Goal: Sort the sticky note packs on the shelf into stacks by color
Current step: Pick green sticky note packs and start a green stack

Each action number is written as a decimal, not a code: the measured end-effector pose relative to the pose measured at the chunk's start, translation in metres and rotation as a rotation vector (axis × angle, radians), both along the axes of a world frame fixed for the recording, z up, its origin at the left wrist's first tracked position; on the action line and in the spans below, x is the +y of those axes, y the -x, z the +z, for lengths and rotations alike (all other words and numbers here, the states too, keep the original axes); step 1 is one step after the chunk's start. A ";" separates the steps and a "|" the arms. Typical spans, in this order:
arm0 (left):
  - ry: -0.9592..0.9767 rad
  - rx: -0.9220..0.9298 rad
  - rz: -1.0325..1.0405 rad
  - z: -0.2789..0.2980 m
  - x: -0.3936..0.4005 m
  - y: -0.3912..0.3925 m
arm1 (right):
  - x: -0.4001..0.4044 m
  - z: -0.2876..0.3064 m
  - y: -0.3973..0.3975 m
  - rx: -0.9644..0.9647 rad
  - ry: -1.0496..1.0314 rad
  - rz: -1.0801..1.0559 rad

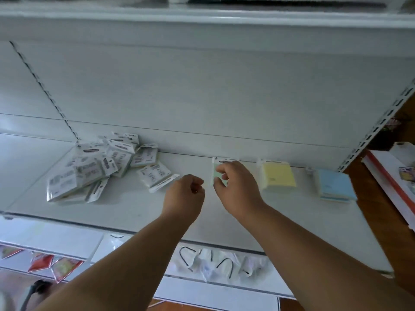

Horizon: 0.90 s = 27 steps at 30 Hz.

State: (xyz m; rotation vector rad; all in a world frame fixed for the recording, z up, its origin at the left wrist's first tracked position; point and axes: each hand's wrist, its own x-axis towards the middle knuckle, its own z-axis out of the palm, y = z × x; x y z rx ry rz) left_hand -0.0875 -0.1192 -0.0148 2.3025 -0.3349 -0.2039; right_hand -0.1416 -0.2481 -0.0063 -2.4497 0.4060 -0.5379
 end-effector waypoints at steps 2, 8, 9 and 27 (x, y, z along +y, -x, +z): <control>0.035 0.013 0.047 -0.003 0.035 -0.018 | 0.035 -0.006 -0.020 0.029 0.010 0.014; 0.053 0.088 0.060 -0.021 0.138 -0.080 | 0.122 -0.036 -0.095 0.323 0.132 0.071; 0.054 0.115 0.047 -0.022 0.148 -0.087 | 0.129 -0.041 -0.102 0.374 0.177 0.057; 0.250 0.203 -0.335 0.004 0.160 -0.105 | 0.143 0.039 -0.086 0.096 -0.670 -0.162</control>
